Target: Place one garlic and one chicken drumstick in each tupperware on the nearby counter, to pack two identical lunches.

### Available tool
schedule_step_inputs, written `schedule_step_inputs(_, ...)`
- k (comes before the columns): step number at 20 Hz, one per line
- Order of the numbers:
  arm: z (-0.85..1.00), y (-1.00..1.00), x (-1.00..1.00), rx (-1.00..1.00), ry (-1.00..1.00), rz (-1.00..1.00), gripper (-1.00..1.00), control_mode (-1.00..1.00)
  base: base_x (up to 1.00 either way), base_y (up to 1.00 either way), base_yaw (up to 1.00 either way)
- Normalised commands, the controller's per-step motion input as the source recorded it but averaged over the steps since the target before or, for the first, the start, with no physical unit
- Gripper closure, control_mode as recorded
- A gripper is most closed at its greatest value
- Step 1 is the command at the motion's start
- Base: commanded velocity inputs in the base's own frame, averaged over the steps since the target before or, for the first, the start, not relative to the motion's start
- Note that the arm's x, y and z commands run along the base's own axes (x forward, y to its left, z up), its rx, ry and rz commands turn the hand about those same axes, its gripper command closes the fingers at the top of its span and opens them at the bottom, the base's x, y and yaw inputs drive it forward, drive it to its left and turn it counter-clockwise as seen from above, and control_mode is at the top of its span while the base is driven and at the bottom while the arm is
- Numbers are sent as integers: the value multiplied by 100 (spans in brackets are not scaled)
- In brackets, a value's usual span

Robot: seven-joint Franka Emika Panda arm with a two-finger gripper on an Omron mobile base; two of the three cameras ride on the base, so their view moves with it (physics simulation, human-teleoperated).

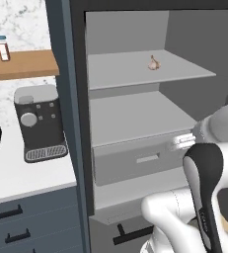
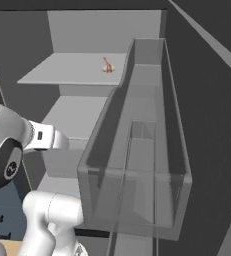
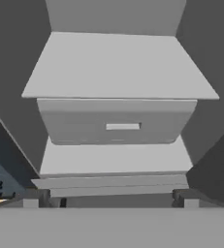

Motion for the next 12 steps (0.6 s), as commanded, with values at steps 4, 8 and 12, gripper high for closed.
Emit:
schedule_step_inputs(4,61,-2,6,0,-39,0,-100,-100,0,0,0)
schedule_step_inputs(8,74,0,0,3,-20,-4,-100,-100,0,0,0)
schedule_step_inputs(12,89,0,0,2,-9,-5,-100,-100,0,0,0)
